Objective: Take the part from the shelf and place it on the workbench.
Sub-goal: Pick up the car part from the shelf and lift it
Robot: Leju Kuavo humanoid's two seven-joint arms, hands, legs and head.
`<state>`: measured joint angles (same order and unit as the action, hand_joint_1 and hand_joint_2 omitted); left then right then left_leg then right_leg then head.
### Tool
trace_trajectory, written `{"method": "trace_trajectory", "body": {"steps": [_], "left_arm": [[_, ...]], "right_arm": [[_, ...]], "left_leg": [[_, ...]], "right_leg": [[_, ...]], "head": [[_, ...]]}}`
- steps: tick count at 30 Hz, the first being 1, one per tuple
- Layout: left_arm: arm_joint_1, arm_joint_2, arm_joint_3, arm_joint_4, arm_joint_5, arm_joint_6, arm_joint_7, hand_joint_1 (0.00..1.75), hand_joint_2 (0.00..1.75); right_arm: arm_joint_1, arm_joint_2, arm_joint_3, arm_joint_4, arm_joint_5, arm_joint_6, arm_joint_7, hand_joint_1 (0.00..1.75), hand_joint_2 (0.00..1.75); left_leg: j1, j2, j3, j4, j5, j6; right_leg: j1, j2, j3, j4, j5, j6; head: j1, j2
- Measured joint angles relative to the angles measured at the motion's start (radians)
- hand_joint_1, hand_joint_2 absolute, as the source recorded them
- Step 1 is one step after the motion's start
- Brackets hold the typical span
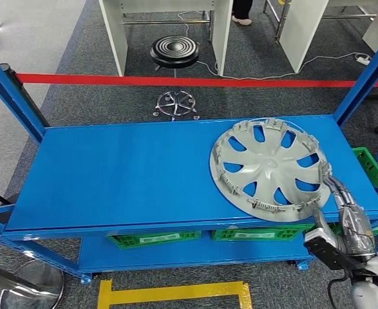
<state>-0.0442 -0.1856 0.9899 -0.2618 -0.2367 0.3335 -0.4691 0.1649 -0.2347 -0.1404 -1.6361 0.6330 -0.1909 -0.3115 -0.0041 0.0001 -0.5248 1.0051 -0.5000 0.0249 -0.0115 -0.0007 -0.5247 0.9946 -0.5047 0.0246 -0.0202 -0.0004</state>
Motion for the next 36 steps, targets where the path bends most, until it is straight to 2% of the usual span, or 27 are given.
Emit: {"method": "trace_trajectory", "body": {"steps": [12,24,36], "left_arm": [[-0.002,0.006,-0.005,0.008,-0.035,-0.048,0.04,0.0,0.0],[-0.004,0.011,-0.007,0.013,-0.049,-0.071,0.052,0.0,0.0],[-0.004,0.014,-0.007,0.016,-0.053,-0.076,0.052,0.0,0.0]], "right_arm": [[-0.008,-0.097,0.151,0.012,0.057,0.063,0.031,0.0,0.0],[-0.018,-0.204,0.23,0.062,0.078,0.138,0.064,0.0,0.0],[-0.019,-0.287,0.273,0.082,0.163,0.117,0.119,0.0,0.0]], "left_leg": [[0.0,0.0,0.0,0.0,0.0,0.0],[0.0,0.0,0.0,0.0,0.0,0.0],[0.0,0.0,0.0,0.0,0.0,0.0]], "right_leg": [[0.0,0.0,0.0,0.0,0.0,0.0],[0.0,0.0,0.0,0.0,0.0,0.0],[0.0,0.0,0.0,0.0,0.0,0.0]], "head": [[0.0,0.0],[0.0,0.0],[0.0,0.0]]}}
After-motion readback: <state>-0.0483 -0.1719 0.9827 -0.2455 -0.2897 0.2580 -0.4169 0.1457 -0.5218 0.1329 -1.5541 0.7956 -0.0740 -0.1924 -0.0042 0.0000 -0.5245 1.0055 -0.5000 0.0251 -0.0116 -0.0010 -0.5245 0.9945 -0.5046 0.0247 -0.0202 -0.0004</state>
